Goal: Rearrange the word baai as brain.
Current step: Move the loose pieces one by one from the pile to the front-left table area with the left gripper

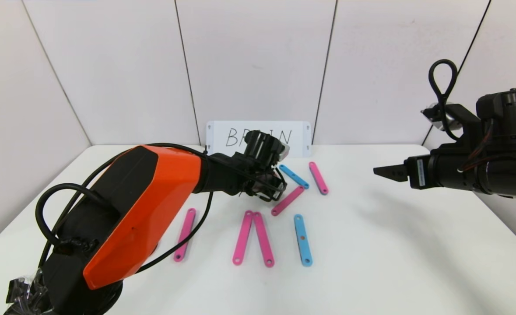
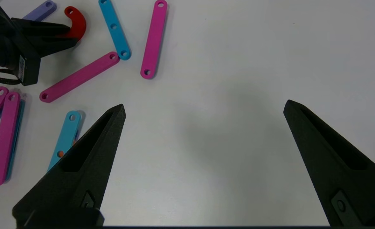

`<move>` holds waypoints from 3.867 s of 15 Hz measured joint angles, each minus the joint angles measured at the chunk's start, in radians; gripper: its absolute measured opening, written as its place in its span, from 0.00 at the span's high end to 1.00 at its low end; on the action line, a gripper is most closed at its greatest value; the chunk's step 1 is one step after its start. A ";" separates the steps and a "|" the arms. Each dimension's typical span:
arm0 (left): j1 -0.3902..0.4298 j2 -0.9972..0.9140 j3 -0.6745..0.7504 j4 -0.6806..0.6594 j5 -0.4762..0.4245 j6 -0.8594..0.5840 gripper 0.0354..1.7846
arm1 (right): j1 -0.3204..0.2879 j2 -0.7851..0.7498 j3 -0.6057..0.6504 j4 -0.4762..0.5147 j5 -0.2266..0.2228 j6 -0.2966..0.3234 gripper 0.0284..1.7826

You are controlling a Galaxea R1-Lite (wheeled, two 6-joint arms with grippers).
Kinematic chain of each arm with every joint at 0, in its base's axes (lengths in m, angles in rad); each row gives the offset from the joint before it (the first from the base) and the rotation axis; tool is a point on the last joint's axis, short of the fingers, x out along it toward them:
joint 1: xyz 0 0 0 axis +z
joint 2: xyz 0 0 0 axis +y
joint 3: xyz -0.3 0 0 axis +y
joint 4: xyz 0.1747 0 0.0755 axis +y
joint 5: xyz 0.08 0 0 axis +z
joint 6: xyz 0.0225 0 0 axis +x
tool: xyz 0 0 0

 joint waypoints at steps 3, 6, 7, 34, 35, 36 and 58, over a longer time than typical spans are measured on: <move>0.001 -0.002 -0.001 0.002 0.003 0.001 0.85 | 0.001 0.000 0.000 0.000 0.000 0.000 0.02; 0.005 -0.009 -0.006 0.005 0.006 0.006 0.85 | 0.001 0.000 0.000 0.000 0.000 0.000 0.02; 0.007 -0.011 -0.010 0.005 0.007 0.007 0.85 | 0.001 0.000 0.000 0.000 0.000 0.000 0.02; 0.059 -0.457 0.560 0.175 0.168 -0.459 0.85 | 0.008 0.021 0.000 0.000 0.000 0.000 0.02; 0.058 -0.463 0.582 0.172 0.166 -0.456 0.85 | 0.009 0.023 0.000 0.000 -0.001 0.000 0.02; 0.057 -0.467 0.599 0.170 0.164 -0.452 0.85 | 0.010 0.026 0.000 0.000 -0.001 0.000 0.02; 0.102 -0.487 0.703 0.092 0.034 -0.233 0.86 | 0.015 0.037 0.000 0.000 -0.004 0.000 0.02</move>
